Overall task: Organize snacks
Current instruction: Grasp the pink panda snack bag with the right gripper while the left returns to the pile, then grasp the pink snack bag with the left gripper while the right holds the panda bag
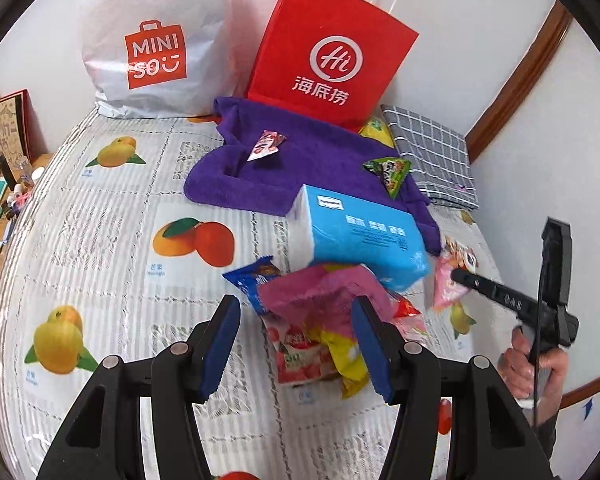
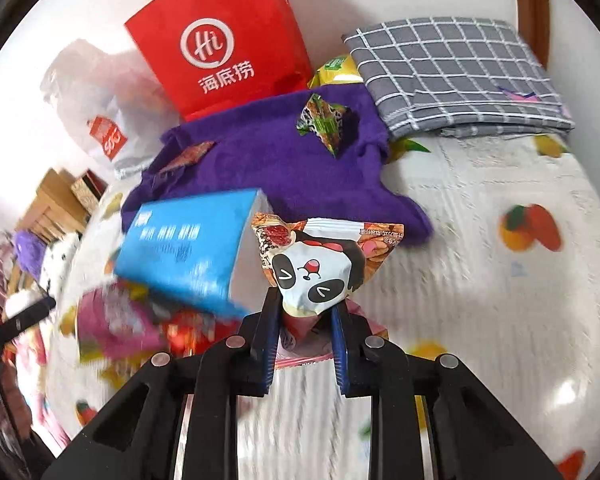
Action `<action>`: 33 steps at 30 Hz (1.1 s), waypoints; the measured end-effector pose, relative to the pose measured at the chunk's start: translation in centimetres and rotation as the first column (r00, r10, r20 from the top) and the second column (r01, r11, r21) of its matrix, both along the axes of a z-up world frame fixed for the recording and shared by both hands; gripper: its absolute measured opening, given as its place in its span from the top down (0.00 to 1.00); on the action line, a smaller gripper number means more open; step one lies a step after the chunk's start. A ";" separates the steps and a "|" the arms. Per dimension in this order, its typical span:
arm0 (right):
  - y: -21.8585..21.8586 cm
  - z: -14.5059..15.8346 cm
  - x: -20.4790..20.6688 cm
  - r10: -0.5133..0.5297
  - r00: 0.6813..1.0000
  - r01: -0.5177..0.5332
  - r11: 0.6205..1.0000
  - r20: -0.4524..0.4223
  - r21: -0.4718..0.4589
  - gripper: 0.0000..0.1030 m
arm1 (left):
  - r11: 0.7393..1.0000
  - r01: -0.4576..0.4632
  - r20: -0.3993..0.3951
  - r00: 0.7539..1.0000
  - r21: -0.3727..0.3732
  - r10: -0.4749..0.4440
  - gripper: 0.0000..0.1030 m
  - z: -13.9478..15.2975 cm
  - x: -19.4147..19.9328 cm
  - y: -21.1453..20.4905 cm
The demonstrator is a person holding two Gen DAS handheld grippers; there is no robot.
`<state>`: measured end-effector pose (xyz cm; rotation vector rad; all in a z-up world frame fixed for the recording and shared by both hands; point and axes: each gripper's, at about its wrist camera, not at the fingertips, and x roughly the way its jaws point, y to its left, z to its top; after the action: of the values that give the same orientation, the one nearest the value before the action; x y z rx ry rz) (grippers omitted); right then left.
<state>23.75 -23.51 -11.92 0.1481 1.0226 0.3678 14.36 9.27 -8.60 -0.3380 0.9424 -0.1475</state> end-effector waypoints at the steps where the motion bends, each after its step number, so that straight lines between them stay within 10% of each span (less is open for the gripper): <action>1: -0.3 0.1 -1.1 0.015 1.000 -0.015 1.000 -0.012 -0.009 0.77 | 1.000 0.004 0.003 1.000 -0.004 -0.004 0.46 0.0 -0.2 -0.2; 9: -1.2 -1.9 -4.6 0.050 0.997 -0.053 0.998 -0.056 -0.047 0.73 | 0.999 0.026 0.001 1.000 -0.026 -0.026 0.46 -0.4 -1.2 -1.4; 15: -0.8 -2.4 -4.3 0.033 0.999 -0.035 0.997 -0.019 -0.062 0.35 | 0.999 0.026 -0.001 1.000 -0.019 -0.026 0.46 -0.7 -1.5 -1.9; 33: -2.3 -5.2 0.2 -0.075 0.992 0.080 0.996 -0.102 0.047 0.33 | 1.000 -0.015 -0.039 0.999 0.027 0.016 0.32 -2.4 2.2 -5.3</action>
<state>23.92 -25.85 -17.11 0.2542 1.1035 0.3183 16.59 3.94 -10.96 -0.3246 0.9800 -0.1142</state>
